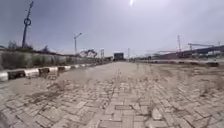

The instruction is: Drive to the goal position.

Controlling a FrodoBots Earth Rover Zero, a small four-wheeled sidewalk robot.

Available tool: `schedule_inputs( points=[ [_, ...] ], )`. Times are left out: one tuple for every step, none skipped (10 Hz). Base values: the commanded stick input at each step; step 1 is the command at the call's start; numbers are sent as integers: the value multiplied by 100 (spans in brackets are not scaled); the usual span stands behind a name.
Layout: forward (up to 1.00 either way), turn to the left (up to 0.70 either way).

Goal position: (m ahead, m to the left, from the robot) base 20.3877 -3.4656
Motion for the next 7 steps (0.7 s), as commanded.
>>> schedule_inputs(
  points=[
    [100, 0],
    [100, 0],
    [100, 0],
    [100, 0],
    [100, 0],
    [100, 0],
    [100, 0]
  ],
)
